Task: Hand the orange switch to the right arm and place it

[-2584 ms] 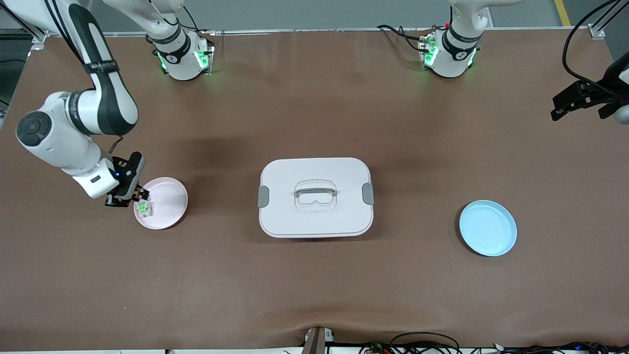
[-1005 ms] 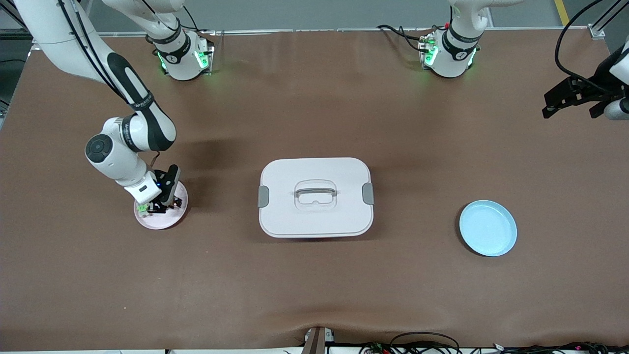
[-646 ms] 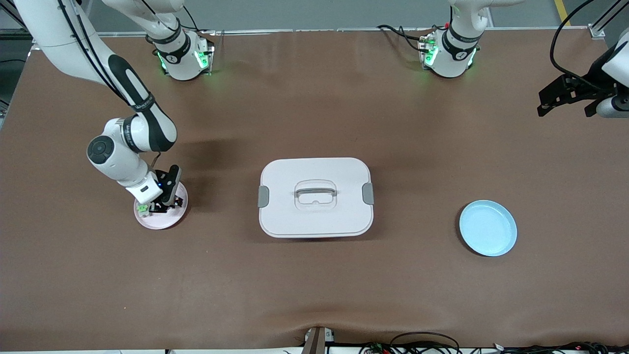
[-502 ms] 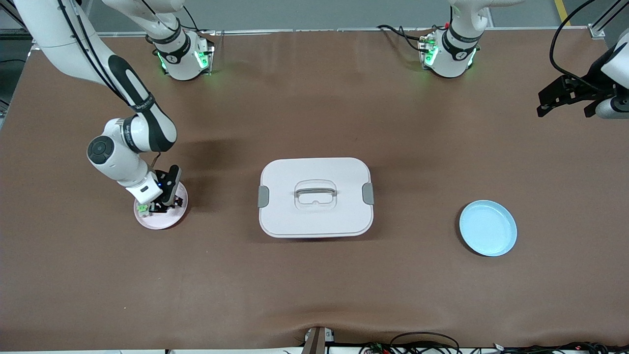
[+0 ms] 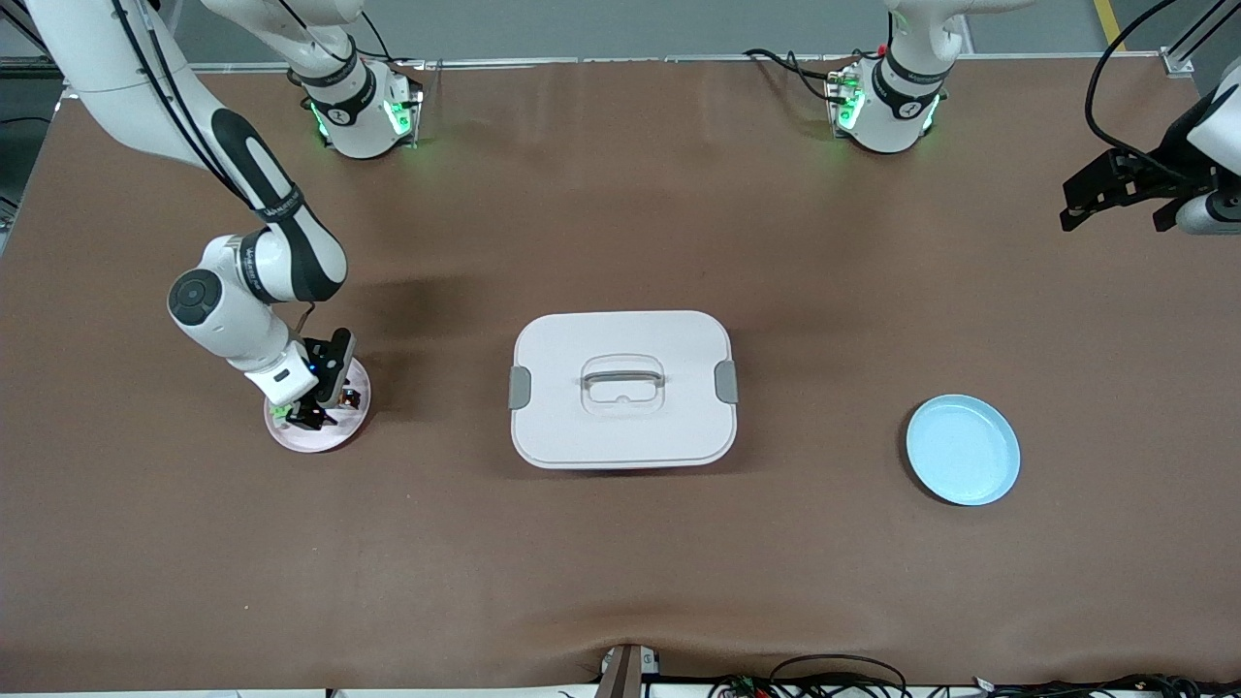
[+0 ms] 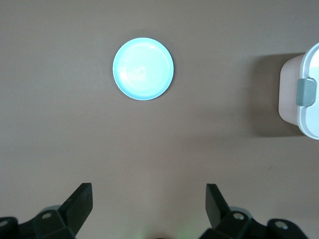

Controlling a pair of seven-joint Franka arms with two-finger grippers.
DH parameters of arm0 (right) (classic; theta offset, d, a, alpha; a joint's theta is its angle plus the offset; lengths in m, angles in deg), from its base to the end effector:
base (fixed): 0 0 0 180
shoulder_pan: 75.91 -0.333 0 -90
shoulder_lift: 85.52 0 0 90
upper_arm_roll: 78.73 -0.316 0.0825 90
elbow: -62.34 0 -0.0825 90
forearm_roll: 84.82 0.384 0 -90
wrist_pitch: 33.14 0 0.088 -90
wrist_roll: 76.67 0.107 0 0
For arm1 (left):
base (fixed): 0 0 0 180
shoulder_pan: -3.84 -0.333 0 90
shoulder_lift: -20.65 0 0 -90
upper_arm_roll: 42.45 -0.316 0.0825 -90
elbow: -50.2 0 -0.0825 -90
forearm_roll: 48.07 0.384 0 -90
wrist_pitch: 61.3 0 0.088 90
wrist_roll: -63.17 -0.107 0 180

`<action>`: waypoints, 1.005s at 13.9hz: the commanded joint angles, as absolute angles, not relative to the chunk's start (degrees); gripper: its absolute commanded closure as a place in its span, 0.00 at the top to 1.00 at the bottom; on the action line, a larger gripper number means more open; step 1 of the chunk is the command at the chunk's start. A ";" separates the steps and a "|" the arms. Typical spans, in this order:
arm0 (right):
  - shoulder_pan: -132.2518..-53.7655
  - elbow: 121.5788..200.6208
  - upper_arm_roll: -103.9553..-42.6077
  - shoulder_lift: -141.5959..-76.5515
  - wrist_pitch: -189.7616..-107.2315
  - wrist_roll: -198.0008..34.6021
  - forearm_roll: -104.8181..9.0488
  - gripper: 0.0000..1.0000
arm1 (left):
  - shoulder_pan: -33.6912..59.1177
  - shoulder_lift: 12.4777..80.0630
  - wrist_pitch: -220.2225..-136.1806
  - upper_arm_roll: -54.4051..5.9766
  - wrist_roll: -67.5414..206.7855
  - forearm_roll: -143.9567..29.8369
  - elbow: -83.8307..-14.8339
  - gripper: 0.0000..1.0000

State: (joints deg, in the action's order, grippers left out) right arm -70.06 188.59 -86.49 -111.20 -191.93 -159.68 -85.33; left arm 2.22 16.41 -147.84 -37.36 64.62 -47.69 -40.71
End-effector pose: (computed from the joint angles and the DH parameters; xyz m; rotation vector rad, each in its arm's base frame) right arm 0.5652 0.0202 0.1886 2.2929 2.0797 0.2002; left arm 0.5243 -0.0330 0.6515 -3.1278 0.0541 0.0031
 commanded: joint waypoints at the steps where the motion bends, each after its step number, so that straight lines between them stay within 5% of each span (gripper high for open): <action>1: -69.93 186.45 -86.64 -110.57 -187.68 -159.55 -86.66 1.00 | 1.82 15.55 -147.35 -37.27 64.49 -47.98 -41.20 1.00; 14: -66.24 167.83 -86.20 -100.73 -152.62 -146.03 -87.01 1.00 | 1.82 12.39 -145.06 -37.18 65.02 -48.24 -41.11 1.00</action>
State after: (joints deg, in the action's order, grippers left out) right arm -67.33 171.57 -85.71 -100.79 -158.04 -149.66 -85.54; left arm 2.19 14.81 -146.28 -37.39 64.65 -47.69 -40.61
